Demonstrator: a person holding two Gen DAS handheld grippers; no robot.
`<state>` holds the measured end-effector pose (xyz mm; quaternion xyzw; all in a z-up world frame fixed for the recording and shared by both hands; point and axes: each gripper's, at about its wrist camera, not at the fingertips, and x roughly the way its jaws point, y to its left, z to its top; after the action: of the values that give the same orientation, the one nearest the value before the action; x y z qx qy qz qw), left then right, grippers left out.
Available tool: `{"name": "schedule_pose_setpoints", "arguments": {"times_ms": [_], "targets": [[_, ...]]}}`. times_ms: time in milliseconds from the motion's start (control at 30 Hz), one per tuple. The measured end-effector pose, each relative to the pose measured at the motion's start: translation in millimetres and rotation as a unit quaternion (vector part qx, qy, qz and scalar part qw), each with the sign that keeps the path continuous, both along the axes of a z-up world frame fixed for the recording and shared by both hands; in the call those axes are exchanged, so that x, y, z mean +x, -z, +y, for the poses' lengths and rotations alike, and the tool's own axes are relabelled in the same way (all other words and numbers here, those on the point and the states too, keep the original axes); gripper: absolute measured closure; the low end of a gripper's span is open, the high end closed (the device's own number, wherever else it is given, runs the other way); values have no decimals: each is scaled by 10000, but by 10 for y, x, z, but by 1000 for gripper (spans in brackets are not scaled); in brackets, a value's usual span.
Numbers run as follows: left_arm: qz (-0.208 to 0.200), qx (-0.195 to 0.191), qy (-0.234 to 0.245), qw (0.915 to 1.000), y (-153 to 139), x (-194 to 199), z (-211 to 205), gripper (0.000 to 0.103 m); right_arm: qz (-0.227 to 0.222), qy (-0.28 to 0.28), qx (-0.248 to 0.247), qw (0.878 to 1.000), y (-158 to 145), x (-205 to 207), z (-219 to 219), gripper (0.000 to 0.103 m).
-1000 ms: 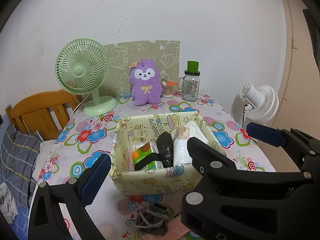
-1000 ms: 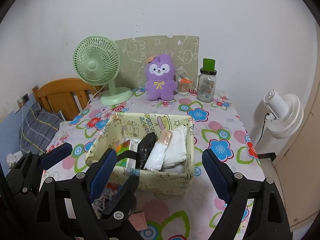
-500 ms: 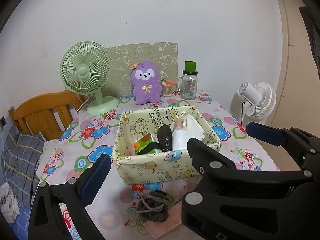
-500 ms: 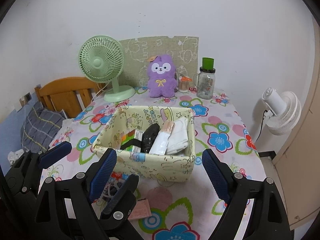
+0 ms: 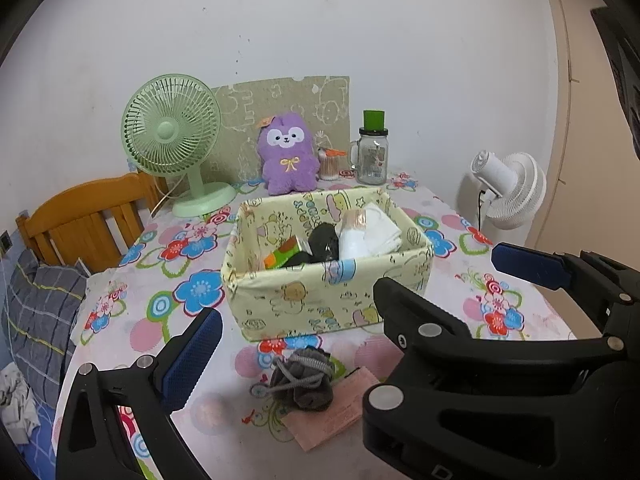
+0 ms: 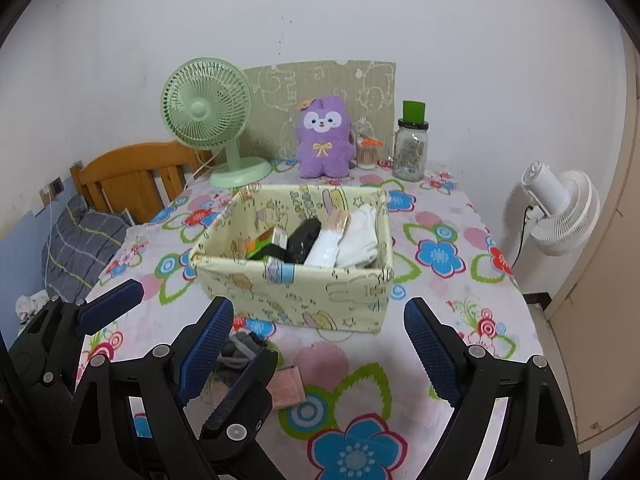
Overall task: Organize soft objects
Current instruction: 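Open both tools and withdraw them from the box, then move both tools down toward the grey pouch and pink packet on the table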
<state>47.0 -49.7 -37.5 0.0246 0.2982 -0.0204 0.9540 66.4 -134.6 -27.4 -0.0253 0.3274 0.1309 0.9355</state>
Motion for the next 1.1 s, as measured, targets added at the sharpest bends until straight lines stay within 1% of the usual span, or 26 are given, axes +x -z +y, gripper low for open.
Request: {"name": "schedule_pose_setpoints", "arguments": {"times_ms": [400, 533, 833, 967, 1100], "targets": [[100, -6, 82, 9999, 186, -55, 29, 0, 132, 66, -39, 9999, 184, -71, 22, 14], [129, 41, 60, 9999, 237, -47, 53, 0, 203, 72, 12, 9998, 257, -49, 39, 14], [252, 4, 96, 9996, 383, 25, 121, 1, 387, 61, 16, 9992, 417, 28, 117, 14], [290, 46, -24, 9996, 461, 81, 147, 4, 497, 88, 0, 9987, 501, 81, 128, 14], [410, 68, -75, 9991, 544, 149, 181, 10, 620, 105, -36, 9980, 581, 138, 145, 14]]}}
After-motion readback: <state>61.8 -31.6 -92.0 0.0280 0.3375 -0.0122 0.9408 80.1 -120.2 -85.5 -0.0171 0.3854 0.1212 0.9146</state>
